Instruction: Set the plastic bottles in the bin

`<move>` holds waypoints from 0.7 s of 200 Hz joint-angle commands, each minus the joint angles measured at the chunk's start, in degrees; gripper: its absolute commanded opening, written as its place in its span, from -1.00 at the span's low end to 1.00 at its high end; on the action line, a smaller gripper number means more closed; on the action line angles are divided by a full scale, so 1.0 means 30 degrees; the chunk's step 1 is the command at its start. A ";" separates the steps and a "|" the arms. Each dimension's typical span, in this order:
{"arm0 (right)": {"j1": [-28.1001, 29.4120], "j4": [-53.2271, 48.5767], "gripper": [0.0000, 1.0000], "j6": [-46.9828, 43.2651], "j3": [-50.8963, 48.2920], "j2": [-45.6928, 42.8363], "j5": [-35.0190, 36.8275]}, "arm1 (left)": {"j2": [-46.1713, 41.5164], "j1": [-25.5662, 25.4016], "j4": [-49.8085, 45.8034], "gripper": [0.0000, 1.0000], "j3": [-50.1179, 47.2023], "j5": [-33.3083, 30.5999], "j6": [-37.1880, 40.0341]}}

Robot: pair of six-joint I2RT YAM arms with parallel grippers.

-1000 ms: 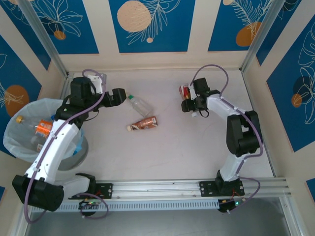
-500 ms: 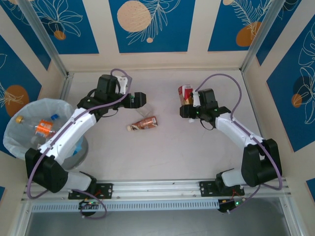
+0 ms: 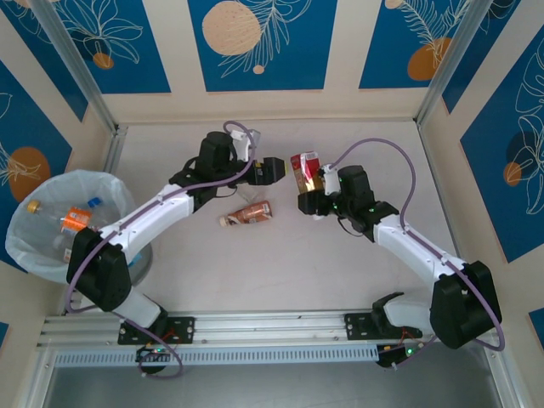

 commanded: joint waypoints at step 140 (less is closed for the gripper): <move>0.2383 0.2238 -0.01 0.0143 0.0058 -0.0297 -0.0452 | 0.2228 -0.2120 0.1685 0.79 0.1150 -0.2561 -0.0879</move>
